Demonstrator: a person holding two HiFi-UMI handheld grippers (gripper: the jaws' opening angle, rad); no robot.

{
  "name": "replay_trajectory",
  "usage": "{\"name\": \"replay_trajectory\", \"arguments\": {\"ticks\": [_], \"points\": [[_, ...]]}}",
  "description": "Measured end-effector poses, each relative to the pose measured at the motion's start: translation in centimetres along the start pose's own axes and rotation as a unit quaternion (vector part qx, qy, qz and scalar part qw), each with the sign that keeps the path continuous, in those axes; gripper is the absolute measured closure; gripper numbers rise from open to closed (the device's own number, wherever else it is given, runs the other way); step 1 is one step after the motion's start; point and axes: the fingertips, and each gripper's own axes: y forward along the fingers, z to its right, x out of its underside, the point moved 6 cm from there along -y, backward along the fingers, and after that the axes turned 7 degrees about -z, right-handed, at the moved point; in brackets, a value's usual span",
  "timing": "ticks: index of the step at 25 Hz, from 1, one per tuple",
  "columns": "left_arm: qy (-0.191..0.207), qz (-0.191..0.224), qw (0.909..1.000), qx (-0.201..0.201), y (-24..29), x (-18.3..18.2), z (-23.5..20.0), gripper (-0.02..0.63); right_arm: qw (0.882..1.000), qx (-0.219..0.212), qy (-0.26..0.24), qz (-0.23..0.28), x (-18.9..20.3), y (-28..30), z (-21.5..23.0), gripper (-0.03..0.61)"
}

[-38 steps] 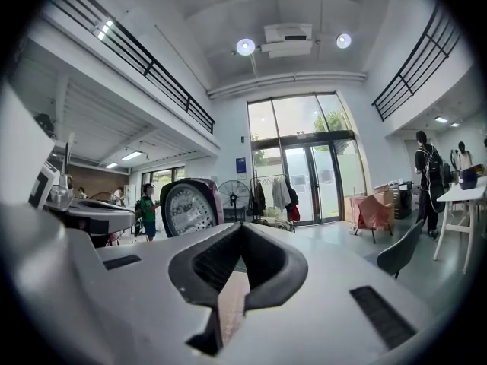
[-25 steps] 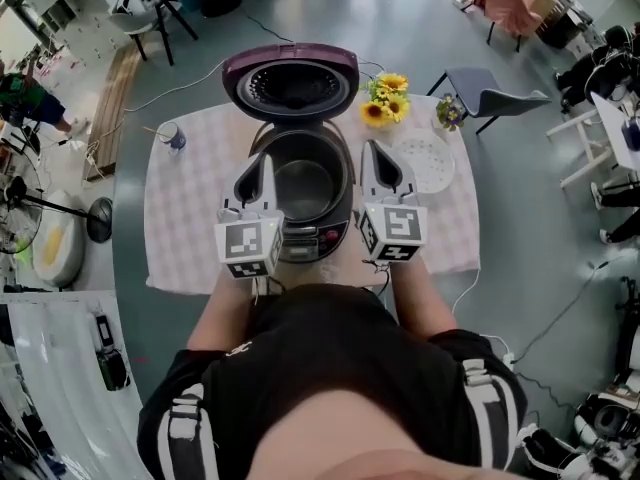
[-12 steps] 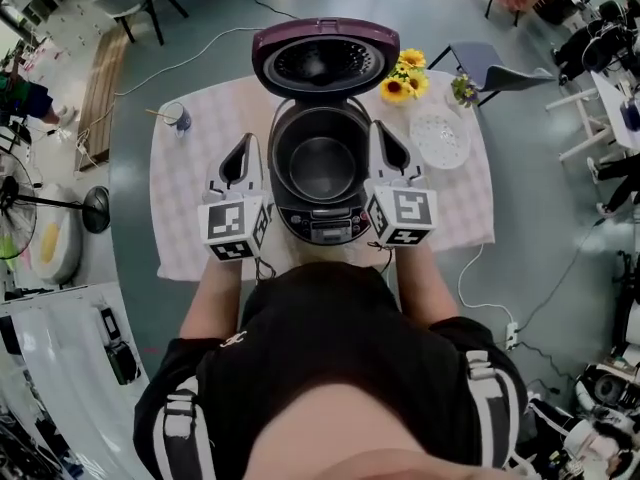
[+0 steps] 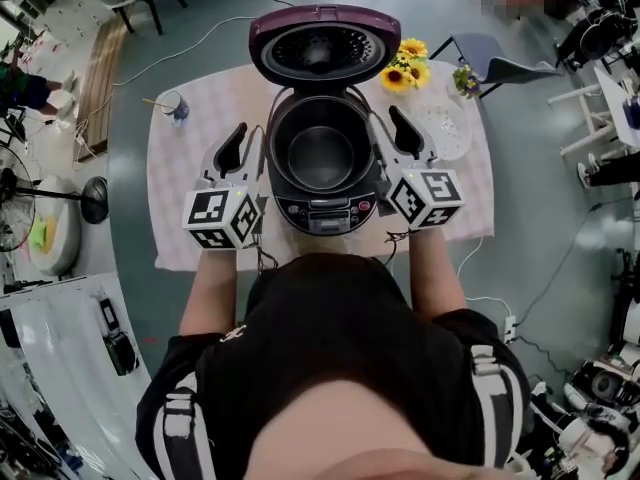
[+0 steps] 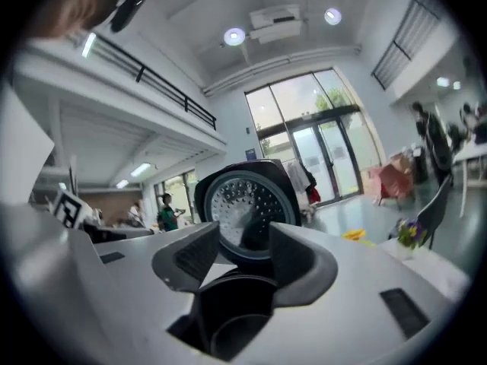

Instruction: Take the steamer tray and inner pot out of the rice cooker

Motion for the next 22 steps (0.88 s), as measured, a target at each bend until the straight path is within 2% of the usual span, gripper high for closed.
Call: {"name": "replay_trajectory", "arguments": {"ticks": [1, 3, 6, 8, 11, 15, 18, 22], "points": [[-0.018, -0.003, 0.9995, 0.025, 0.3, 0.0, 0.0, 0.491, 0.999, -0.026, 0.037, 0.001, -0.1, 0.0, 0.5, 0.372], [-0.058, -0.011, 0.9955, 0.073, 0.6, 0.2, -0.2, 0.398, 0.994, -0.055, 0.093, -0.005, -0.2, 0.0, 1.8, 0.343], [-0.114, -0.037, 0.9845, 0.128, 1.1, 0.8, -0.7, 0.344, 0.984, -0.071, 0.153, -0.047, 0.5, 0.4, 4.3, 0.339], [-0.161, -0.064, 0.9722, 0.157, 1.6, 1.5, -1.4, 0.336, 0.967, -0.100, 0.214, -0.093, 1.6, 0.9, 5.6, 0.339], [-0.252, -0.102, 0.9401, 0.206, 2.1, 2.6, -2.5, 0.336, 0.931, -0.159, 0.293, -0.151, 3.3, 1.5, 6.8, 0.339], [-0.362, -0.142, 0.8845, 0.258, 2.9, 4.2, -3.5, 0.336, 0.895, -0.208, 0.331, -0.217, 5.6, 2.4, 8.1, 0.339], [-0.405, -0.187, 0.8549, 0.265, 3.2, 6.2, -3.9, 0.336, 0.861, -0.216, 0.372, -0.272, 8.1, 2.5, 8.9, 0.339], [-0.444, -0.228, 0.8191, 0.283, 3.6, 8.3, -4.5, 0.336, 0.828, -0.220, 0.413, -0.308, 10.3, 2.7, 9.4, 0.341]]}}
